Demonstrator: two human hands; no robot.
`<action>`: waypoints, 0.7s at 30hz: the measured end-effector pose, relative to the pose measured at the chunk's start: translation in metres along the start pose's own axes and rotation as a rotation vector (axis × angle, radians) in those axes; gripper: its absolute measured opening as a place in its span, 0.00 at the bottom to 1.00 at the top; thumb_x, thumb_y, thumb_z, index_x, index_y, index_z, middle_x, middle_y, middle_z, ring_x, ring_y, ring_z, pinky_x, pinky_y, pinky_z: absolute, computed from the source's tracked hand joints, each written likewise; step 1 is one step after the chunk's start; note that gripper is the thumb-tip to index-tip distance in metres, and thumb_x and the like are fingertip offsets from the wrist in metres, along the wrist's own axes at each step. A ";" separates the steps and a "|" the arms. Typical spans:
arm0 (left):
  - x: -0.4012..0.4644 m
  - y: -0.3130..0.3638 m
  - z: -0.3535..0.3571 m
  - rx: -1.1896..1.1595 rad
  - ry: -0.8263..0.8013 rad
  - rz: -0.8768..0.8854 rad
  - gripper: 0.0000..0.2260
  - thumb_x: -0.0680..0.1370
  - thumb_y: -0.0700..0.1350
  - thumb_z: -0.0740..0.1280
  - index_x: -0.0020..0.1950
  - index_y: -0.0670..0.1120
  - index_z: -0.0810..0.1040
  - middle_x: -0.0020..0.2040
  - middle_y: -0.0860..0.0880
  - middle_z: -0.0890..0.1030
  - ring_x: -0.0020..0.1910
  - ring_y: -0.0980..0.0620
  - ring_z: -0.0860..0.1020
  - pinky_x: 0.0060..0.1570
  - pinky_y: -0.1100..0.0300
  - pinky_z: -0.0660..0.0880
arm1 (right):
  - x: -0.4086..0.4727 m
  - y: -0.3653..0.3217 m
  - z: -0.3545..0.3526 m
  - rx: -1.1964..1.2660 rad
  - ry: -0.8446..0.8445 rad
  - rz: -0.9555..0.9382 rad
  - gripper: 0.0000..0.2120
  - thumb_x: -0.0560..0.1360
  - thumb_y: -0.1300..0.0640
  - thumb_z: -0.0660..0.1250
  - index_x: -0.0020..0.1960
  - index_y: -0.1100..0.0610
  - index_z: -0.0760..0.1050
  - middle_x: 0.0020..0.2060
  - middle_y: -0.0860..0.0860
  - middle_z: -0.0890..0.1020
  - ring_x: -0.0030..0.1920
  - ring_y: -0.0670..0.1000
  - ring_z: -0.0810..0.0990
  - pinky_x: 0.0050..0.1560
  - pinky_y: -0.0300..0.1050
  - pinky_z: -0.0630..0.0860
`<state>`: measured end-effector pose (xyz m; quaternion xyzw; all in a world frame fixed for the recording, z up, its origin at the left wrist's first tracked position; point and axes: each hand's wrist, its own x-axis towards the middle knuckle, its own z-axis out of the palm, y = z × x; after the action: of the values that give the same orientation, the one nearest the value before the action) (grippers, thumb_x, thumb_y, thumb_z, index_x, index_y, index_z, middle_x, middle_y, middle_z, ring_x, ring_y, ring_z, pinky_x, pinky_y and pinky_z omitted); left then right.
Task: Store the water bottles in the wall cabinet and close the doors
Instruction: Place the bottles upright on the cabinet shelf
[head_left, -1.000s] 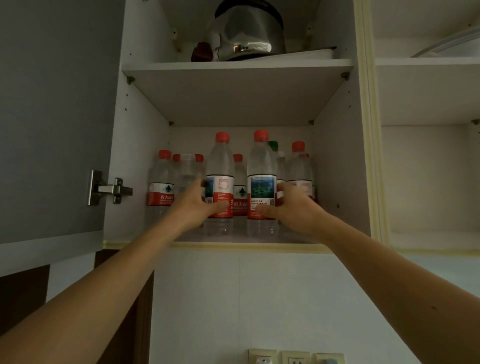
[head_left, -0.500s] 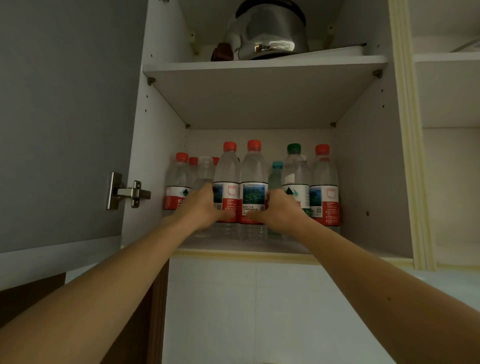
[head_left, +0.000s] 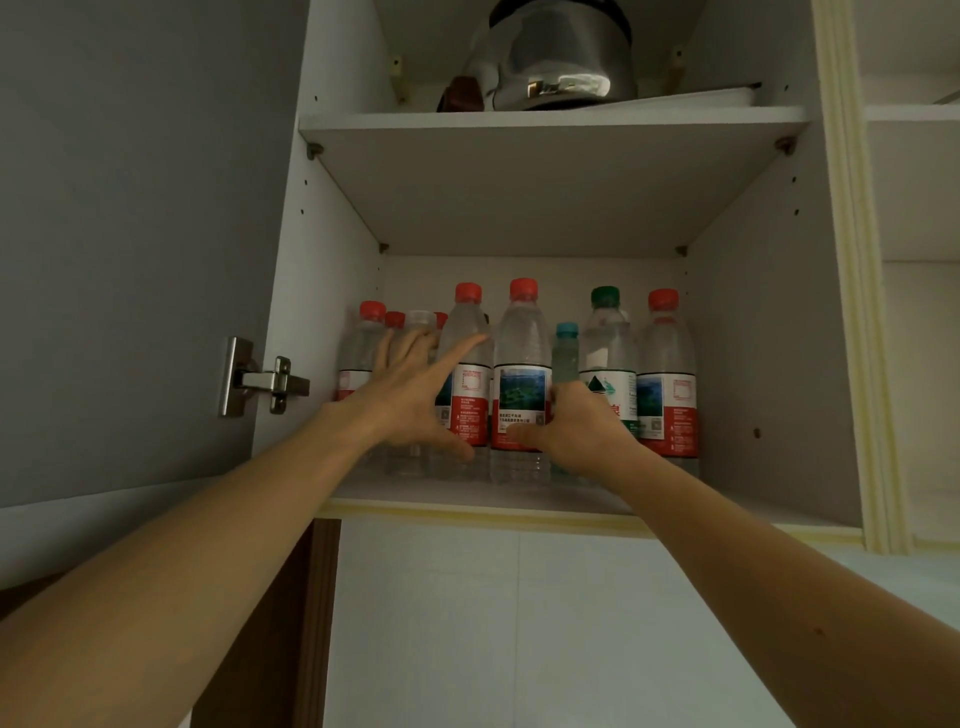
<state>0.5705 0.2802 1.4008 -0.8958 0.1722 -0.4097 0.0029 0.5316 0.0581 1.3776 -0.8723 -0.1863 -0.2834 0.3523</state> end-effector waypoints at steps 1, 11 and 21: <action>0.000 -0.001 0.003 -0.013 0.016 0.006 0.62 0.55 0.75 0.75 0.73 0.74 0.32 0.82 0.45 0.47 0.80 0.41 0.40 0.68 0.41 0.30 | 0.001 0.000 0.001 -0.006 0.005 0.005 0.19 0.75 0.53 0.76 0.64 0.55 0.79 0.54 0.53 0.85 0.52 0.51 0.83 0.50 0.45 0.78; 0.001 0.005 0.020 0.001 0.103 0.017 0.58 0.60 0.76 0.73 0.76 0.71 0.35 0.80 0.46 0.45 0.79 0.45 0.38 0.71 0.41 0.32 | 0.013 -0.006 0.016 -0.149 0.080 0.077 0.22 0.76 0.54 0.75 0.66 0.58 0.75 0.57 0.58 0.81 0.54 0.56 0.81 0.55 0.50 0.80; 0.004 0.014 0.026 0.210 0.137 -0.011 0.57 0.63 0.78 0.68 0.81 0.61 0.39 0.79 0.37 0.49 0.79 0.36 0.44 0.76 0.36 0.43 | 0.020 -0.011 0.027 -0.240 0.116 0.143 0.21 0.76 0.56 0.75 0.66 0.60 0.74 0.57 0.58 0.82 0.54 0.57 0.82 0.52 0.50 0.78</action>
<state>0.5872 0.2621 1.3844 -0.8614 0.1232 -0.4859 0.0824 0.5509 0.0880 1.3799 -0.9013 -0.0679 -0.3277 0.2749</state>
